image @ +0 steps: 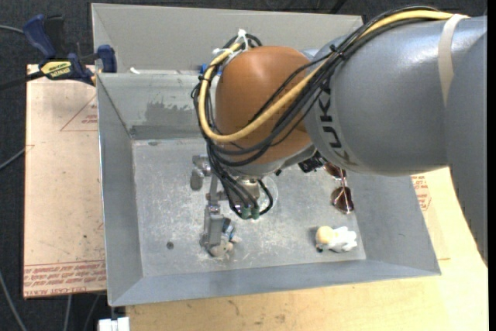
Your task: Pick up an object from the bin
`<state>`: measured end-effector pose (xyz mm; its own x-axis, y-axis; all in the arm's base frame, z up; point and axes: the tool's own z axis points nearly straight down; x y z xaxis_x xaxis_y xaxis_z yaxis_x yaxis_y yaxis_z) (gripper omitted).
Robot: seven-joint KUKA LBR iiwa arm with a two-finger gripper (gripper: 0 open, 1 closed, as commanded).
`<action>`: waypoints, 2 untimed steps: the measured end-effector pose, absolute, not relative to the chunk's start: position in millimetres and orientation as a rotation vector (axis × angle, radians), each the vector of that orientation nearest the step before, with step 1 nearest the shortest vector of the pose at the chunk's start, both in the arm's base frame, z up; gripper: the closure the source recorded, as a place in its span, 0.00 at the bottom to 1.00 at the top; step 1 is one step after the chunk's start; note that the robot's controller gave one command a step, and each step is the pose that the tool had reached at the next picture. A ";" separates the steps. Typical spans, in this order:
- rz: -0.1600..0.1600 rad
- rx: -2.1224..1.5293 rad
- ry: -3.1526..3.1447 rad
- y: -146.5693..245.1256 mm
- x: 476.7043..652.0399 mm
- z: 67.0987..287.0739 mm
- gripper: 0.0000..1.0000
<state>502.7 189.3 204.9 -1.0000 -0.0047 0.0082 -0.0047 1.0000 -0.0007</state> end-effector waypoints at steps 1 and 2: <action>-0.002 0.000 -3.141 188.1 504.6 209.4 0.00; -0.002 0.280 -3.131 171.0 496.4 162.7 0.00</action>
Offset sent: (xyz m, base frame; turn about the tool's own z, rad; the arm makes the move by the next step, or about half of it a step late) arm -0.0234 -0.0532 -0.1349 -0.5175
